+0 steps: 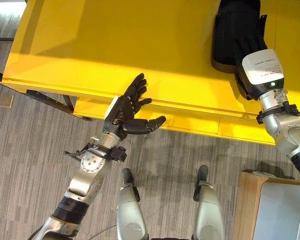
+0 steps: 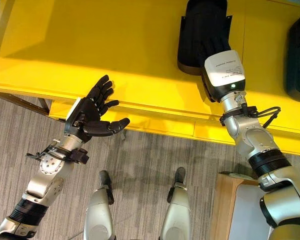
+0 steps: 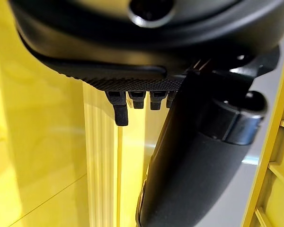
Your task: Move parts from the plastic box to the shelf.
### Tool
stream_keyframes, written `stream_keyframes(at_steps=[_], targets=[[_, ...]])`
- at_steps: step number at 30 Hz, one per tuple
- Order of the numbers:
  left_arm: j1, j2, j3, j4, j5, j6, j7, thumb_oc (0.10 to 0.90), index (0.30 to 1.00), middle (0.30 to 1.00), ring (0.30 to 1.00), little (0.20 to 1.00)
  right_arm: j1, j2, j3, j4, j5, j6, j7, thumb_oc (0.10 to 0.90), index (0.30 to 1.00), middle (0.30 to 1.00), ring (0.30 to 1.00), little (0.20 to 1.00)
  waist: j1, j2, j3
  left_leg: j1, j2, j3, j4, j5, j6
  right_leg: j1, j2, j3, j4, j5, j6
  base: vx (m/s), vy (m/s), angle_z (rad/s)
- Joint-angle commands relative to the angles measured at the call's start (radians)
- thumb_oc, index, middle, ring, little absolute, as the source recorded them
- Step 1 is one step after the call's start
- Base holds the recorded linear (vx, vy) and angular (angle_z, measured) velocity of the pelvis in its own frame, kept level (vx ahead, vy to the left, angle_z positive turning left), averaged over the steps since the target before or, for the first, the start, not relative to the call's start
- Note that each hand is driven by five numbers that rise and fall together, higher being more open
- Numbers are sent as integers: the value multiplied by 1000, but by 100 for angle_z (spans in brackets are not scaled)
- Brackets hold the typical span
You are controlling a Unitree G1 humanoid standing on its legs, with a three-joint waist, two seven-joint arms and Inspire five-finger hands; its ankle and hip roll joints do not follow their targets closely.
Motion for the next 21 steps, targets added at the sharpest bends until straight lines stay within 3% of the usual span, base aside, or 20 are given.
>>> stream_keyframes(at_steps=[1, 21], targets=[[6, -3, -1, -57, -5, -68, -6, 900, 1000, 1000, 1000, 1000, -27, -1, -73, -26, -7, 26, -28, 900, 1000, 1000, 1000, 1000, -42, 1, -28, 30, -64, -27, -11, -47, 81, -16, 91, 35, 153, -195, -62, 0, 0, 0], [15, -6, 5, -62, -5, -68, -3, 900, 1000, 1000, 1000, 1000, 22, 21, -100, -74, 5, 17, -25, 900, 1000, 1000, 1000, 1000, -52, 3, -24, 25, -67, -28, 2, -57, 85, -24, 93, 42, 166, -201, -65, 0, 0, 0]])
